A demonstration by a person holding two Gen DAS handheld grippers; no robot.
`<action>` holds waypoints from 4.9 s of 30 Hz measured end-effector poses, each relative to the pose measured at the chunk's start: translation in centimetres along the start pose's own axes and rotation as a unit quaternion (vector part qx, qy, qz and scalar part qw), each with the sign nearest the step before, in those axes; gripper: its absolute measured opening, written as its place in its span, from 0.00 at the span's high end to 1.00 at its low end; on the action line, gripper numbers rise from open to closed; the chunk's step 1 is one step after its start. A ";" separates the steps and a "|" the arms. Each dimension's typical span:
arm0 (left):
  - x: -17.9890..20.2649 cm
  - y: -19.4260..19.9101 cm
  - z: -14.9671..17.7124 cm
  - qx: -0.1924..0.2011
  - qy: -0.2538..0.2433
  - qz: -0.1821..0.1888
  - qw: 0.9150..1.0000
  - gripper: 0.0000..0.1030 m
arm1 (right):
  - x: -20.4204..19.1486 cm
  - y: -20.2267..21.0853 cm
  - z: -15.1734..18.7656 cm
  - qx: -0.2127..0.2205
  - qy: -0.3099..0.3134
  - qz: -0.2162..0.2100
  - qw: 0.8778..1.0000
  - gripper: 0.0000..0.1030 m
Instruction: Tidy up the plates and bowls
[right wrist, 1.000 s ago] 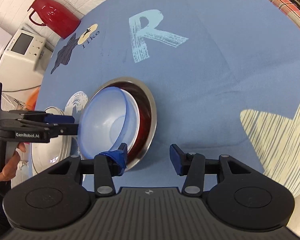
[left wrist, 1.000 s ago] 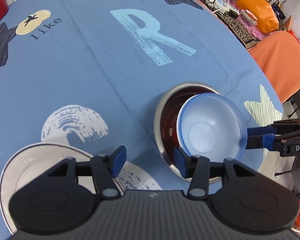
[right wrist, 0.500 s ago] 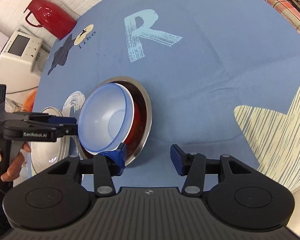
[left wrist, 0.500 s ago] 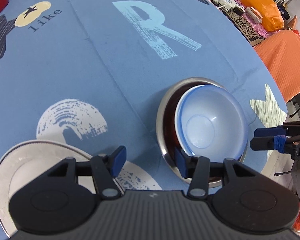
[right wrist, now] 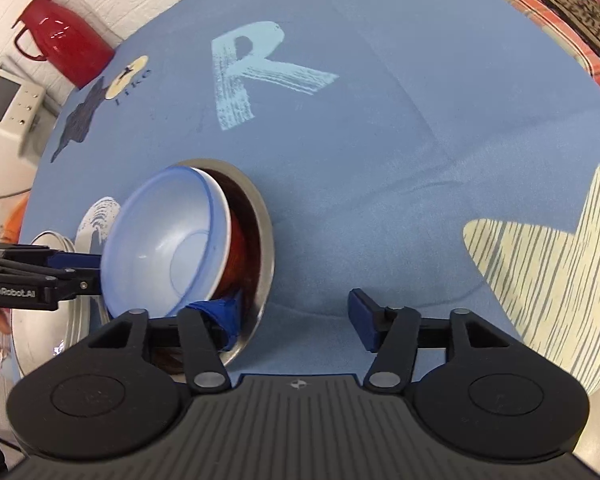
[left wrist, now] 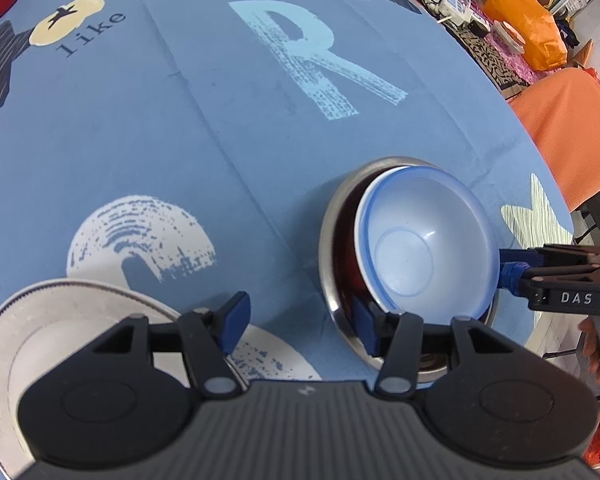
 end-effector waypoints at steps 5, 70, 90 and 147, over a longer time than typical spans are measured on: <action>-0.2 0.1 0.3 0.010 0.015 0.003 1.000 0.50 | -0.9 -0.7 -0.6 -0.037 0.036 0.024 0.998 0.52; -0.3 -0.1 0.8 0.060 0.114 0.029 0.991 0.74 | -0.6 -1.9 -2.8 0.025 0.090 0.016 0.996 0.53; 0.9 -0.4 0.7 0.056 0.106 0.047 0.992 0.93 | -1.1 -1.8 -3.2 0.029 0.069 -0.077 0.994 1.00; -10.5 18.8 10.7 0.242 0.180 -0.127 0.945 0.51 | -17.2 0.5 0.7 0.054 0.104 -0.212 0.970 0.92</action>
Point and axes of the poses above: each gripper's, at about its wrist camera, not at the fingertips, and y roughly against the way its jaws point, x to its right, z to its underside, the point moved 5 cm from there along -y, roughly the way its jaws point, and after that the axes turned 11 degrees about x, right-handed, at the moved point
